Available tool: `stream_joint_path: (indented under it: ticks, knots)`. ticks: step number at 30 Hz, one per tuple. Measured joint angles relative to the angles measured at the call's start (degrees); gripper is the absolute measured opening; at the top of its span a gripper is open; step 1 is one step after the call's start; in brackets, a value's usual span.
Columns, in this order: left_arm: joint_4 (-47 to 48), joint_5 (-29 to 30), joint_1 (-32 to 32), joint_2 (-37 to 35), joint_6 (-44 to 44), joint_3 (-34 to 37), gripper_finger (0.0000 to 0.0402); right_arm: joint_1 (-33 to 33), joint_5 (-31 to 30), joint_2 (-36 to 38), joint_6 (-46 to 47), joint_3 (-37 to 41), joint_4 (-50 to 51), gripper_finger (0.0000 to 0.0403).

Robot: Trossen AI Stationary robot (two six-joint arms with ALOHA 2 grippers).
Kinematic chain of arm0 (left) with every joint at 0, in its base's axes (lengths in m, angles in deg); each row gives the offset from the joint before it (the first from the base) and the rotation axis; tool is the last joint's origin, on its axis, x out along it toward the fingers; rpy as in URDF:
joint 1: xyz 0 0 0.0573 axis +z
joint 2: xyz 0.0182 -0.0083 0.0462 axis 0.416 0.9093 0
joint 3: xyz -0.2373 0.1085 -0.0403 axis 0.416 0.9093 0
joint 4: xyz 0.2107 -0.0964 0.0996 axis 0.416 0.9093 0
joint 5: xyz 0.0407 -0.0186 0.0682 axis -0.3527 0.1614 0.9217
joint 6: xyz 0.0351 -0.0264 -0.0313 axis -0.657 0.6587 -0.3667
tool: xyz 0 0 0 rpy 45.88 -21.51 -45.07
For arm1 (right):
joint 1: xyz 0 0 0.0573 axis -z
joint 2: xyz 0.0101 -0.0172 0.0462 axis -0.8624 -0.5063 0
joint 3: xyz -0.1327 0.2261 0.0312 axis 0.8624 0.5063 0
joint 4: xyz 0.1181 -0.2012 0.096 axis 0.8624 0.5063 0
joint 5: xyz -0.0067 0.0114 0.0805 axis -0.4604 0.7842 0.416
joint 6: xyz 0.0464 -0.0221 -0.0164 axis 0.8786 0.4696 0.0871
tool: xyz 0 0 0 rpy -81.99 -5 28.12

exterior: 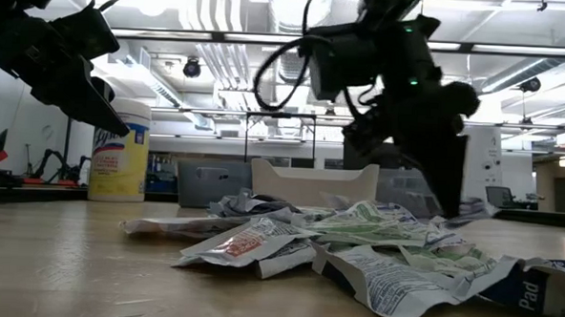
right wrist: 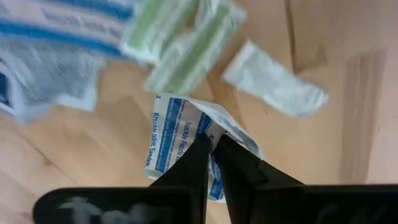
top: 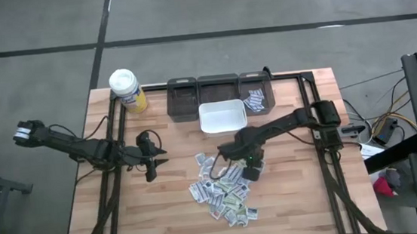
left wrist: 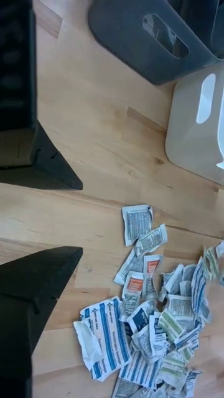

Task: Pick & Place First Aid Supplies
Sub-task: Put the blue bandage pack into the right black bin

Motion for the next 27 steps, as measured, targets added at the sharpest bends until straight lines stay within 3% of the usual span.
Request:
stream_joint_path:
  ticks: [9,20,27]
  knots:
    - [0.0,0.4,0.0,0.0,-0.1,0.0,0.0161,-0.4,0.1,6.0,3.7,7.3,-0.4,0.0040]
    - [-0.1,0.4,0.0,0.0,-0.2,0.0,0.0161,-0.4,0.2,12.7,9.3,14.1,-1.4,0.0138]
    - [-0.1,0.4,0.0,0.0,0.3,0.0,0.0161,-0.4,-0.3,15.9,9.8,18.1,-8.0,0.0169]
